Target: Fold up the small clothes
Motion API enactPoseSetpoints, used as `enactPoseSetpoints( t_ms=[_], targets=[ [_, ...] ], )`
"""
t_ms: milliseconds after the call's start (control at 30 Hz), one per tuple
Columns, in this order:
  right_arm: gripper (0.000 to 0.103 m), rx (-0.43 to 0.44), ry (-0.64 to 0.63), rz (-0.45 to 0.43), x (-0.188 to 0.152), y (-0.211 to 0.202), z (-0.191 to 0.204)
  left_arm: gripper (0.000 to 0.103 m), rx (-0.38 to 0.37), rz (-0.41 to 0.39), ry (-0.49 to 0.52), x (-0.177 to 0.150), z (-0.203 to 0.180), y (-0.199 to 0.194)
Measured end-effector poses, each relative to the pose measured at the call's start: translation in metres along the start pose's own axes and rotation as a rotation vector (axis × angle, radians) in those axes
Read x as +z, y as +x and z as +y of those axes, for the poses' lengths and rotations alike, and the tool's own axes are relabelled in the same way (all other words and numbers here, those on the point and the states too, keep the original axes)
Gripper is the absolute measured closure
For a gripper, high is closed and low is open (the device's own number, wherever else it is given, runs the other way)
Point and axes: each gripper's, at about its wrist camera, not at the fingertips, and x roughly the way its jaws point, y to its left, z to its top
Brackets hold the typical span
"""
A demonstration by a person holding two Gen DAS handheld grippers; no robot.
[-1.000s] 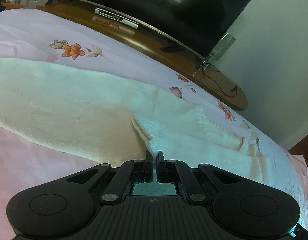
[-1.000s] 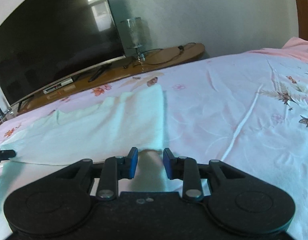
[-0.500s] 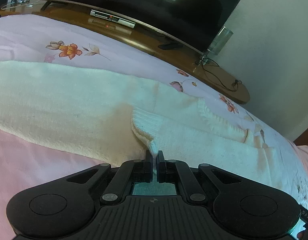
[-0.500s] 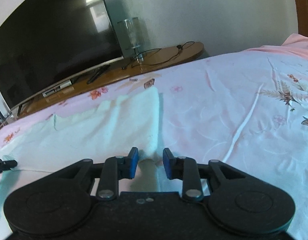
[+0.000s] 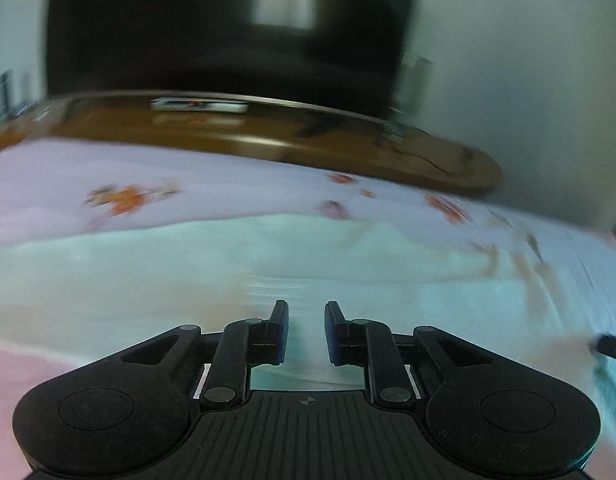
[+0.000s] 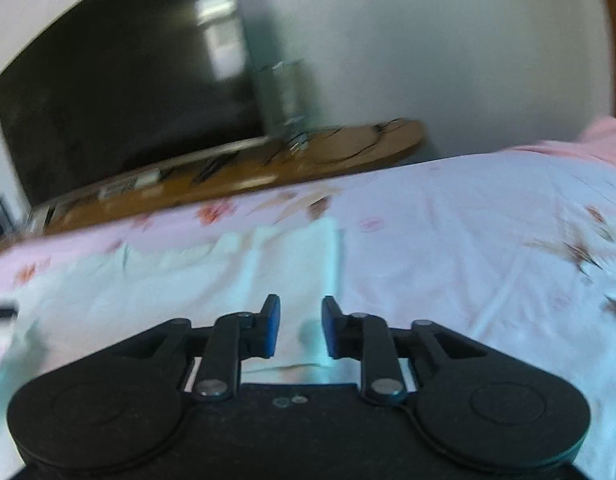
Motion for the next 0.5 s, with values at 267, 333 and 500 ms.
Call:
enactPoseSetpoints(
  t_ms=[267, 333, 500],
  targets=[
    [0.08, -0.03, -0.049, -0.033, 0.009, 0.017, -0.004, 0.085, 0.056, 0.0, 0.104, 0.013, -0.018, 0.021],
    [0.081, -0.018, -0.049, -0.047, 0.024, 0.033, -0.003, 0.085, 0.05, 0.025, 0.072, 0.018, -0.015, 0.031],
    [0.086, 0.001, -0.059, -0.011, 0.048, 0.088, -0.009, 0.082, 0.036, 0.009, 0.081, 0.004, -0.006, 0.047]
  ],
)
